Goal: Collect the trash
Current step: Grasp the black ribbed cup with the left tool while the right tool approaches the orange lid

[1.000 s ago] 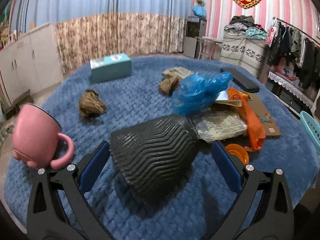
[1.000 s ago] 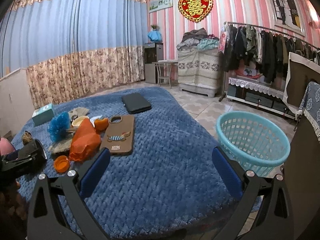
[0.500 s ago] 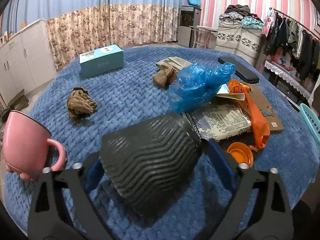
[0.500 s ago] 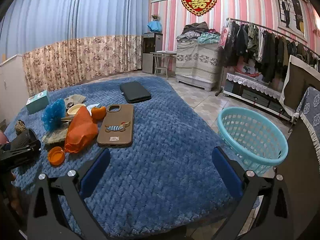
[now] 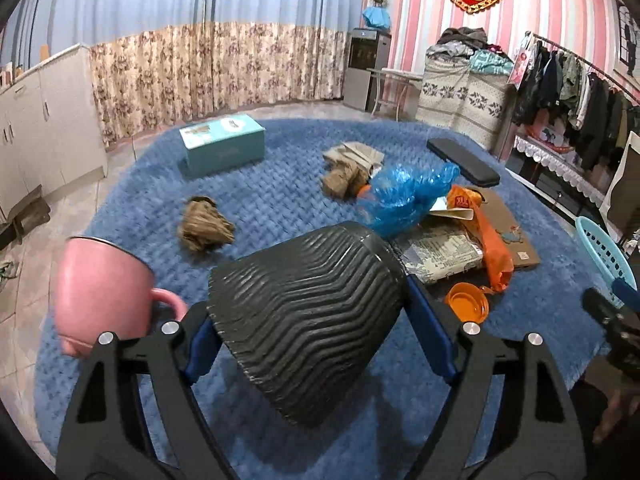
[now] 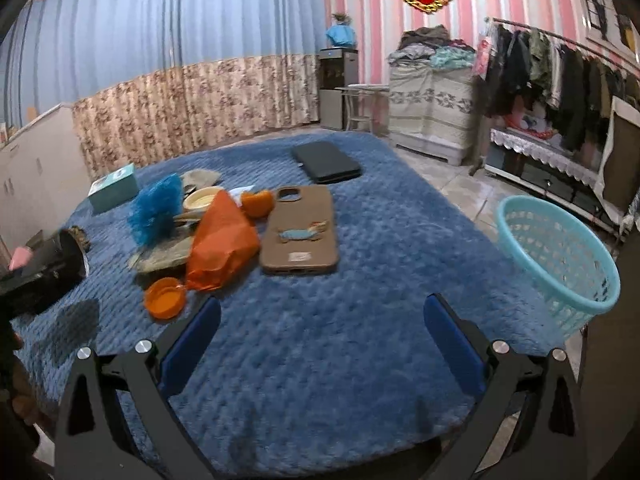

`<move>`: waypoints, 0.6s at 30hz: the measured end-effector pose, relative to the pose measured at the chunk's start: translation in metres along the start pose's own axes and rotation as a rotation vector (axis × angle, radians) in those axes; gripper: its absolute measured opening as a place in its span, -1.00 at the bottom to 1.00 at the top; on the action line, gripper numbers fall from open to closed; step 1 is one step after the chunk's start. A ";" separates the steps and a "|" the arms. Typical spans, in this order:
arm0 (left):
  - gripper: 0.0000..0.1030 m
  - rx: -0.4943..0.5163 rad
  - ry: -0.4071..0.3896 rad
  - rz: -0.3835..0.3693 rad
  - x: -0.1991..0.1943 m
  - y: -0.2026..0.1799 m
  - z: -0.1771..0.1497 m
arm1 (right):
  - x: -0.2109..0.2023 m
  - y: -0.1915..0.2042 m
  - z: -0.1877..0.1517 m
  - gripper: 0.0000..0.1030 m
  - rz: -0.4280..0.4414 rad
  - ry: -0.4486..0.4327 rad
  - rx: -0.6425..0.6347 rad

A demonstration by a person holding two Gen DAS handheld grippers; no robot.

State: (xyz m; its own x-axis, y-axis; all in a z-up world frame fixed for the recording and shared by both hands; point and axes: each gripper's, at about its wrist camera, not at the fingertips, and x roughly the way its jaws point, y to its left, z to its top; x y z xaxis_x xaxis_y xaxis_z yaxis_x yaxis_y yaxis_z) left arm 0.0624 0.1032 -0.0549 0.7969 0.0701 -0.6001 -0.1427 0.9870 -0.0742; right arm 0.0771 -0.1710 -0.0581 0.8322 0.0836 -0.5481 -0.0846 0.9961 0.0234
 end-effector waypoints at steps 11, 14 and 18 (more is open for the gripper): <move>0.55 0.022 -0.056 0.003 -0.029 0.028 -0.015 | 0.020 0.066 -0.017 0.93 0.105 0.012 -0.107; 0.55 0.006 -0.053 0.002 -0.029 0.037 -0.018 | 0.028 0.076 -0.020 0.92 0.123 0.023 -0.122; 0.55 -0.013 -0.041 -0.004 -0.023 0.044 -0.022 | 0.042 0.089 -0.024 0.91 0.144 0.056 -0.145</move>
State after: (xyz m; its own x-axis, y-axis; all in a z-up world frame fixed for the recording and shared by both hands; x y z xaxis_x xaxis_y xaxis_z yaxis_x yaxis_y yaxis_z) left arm 0.0246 0.1415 -0.0620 0.8208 0.0725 -0.5667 -0.1470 0.9853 -0.0868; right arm 0.0914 -0.0795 -0.0991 0.7747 0.2193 -0.5931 -0.2818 0.9594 -0.0133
